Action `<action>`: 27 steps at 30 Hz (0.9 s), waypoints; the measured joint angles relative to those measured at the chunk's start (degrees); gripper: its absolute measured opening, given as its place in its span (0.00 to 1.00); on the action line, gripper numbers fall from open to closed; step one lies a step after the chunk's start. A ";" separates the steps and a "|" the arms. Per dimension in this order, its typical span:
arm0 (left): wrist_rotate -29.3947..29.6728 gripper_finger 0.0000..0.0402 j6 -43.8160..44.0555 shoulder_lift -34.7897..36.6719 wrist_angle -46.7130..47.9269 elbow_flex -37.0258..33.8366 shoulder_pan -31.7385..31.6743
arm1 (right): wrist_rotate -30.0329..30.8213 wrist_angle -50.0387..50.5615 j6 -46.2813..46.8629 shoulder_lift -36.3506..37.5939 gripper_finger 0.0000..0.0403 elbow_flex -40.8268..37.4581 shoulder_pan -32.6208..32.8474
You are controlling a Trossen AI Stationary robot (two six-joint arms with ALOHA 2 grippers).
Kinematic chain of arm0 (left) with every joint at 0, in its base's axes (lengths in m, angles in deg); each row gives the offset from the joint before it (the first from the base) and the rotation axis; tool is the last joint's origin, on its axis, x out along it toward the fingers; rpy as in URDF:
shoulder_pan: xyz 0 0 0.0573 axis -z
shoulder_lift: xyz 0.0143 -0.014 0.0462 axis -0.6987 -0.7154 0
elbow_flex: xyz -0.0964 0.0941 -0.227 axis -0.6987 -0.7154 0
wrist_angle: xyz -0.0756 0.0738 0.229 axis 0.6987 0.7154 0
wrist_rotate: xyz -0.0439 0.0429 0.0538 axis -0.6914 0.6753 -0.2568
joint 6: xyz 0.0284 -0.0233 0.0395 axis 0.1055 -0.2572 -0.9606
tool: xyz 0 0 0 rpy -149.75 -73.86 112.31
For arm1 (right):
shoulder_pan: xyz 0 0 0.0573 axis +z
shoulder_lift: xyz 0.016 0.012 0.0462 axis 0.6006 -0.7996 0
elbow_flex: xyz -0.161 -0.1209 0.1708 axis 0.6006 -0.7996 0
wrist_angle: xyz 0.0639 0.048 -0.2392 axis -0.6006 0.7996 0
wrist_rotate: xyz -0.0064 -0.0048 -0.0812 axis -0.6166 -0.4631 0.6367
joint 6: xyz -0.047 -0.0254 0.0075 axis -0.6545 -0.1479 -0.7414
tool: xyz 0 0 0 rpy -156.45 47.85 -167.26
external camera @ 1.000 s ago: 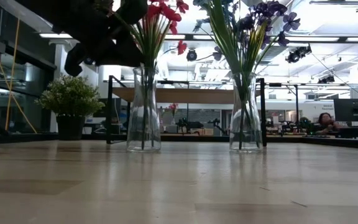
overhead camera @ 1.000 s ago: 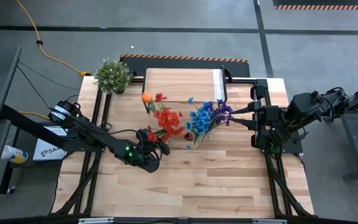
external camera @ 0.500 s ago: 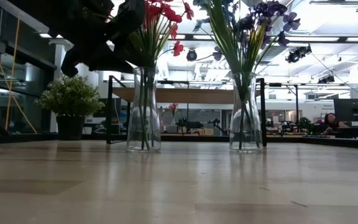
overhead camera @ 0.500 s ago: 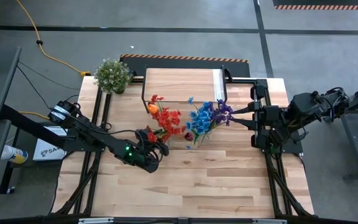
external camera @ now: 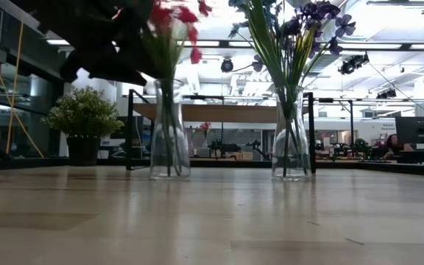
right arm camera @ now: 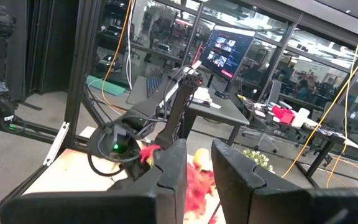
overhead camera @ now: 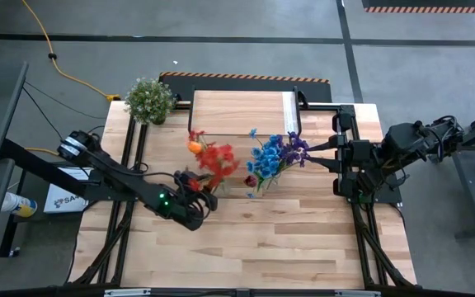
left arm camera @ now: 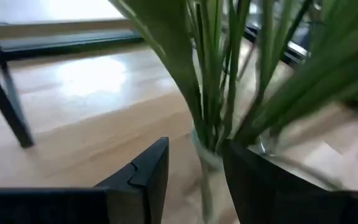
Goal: Pick and place flowers into a vace then onto a shelf
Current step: Put the orange flower into the left transparent vase, then put the left transparent vase with flowers on the shelf
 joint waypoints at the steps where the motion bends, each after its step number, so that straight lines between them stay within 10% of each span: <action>1: -0.97 0.46 -0.09 0.58 -0.01 0.00 0.03 | 0.01 -0.01 0.00 0.00 0.17 0.00 -0.02; 27: -24.07 0.46 1.84 3.88 6.23 -0.02 -0.08 | 0.24 -0.04 0.07 0.00 0.17 0.00 0.00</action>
